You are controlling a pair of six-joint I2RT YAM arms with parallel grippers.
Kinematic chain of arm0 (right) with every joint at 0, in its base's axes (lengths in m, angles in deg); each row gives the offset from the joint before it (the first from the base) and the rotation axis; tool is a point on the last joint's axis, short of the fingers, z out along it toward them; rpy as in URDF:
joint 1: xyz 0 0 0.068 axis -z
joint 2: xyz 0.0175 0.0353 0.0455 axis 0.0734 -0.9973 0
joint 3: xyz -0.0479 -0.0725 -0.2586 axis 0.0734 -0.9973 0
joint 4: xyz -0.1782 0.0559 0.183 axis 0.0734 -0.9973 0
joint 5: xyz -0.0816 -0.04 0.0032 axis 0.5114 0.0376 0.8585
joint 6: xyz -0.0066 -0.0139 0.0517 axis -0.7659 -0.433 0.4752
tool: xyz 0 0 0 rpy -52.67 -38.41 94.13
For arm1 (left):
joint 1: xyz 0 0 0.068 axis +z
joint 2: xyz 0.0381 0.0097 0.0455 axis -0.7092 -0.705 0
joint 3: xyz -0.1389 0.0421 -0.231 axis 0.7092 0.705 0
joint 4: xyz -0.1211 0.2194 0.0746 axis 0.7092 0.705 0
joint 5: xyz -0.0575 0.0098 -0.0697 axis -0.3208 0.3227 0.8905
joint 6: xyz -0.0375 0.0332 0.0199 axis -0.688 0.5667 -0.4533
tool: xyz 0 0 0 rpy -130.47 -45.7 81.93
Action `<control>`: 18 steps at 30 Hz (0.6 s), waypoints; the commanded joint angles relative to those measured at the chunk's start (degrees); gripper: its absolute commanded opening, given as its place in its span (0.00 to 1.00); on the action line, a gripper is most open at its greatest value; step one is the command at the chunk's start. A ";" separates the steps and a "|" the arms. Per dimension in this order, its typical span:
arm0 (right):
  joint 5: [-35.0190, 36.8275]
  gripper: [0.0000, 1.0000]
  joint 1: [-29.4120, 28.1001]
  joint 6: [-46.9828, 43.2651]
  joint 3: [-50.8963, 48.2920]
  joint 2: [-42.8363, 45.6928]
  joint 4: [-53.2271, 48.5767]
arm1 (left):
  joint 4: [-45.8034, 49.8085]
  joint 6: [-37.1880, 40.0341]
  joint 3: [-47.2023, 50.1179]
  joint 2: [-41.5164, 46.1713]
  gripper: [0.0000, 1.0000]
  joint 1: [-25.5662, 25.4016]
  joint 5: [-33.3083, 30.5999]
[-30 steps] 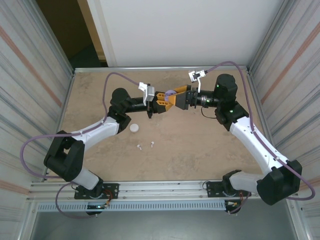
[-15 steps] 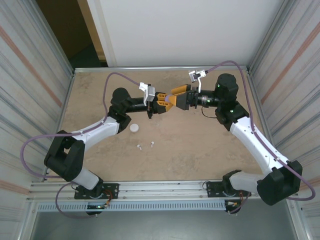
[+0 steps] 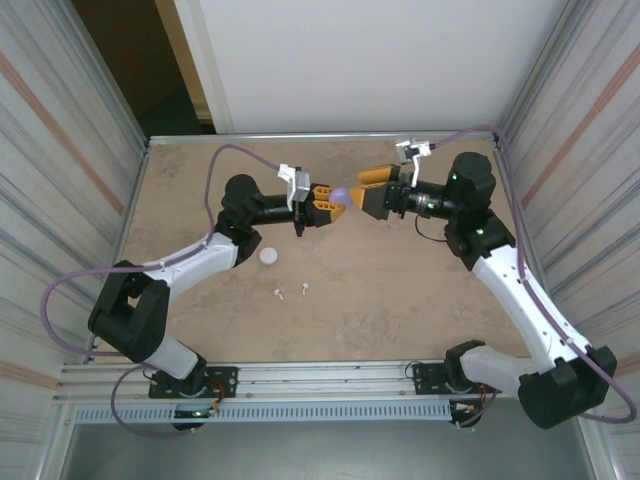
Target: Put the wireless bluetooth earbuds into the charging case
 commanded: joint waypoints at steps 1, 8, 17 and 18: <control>7.71 0.80 3.10 0.34 -2.86 3.74 -2.95 | 4.08 2.55 -2.46 -0.83 0.00 0.78 -1.23; 16.17 0.83 8.89 2.12 -9.48 8.82 -7.76 | 17.60 8.60 -6.51 -4.05 0.00 0.94 -4.69; 20.23 0.84 14.10 2.28 -14.10 12.26 -12.48 | 31.53 9.95 -16.40 -14.37 0.00 0.96 -6.93; 20.24 0.84 14.52 2.22 -14.42 12.53 -12.78 | 33.71 9.98 -17.86 -15.99 0.00 0.89 -7.44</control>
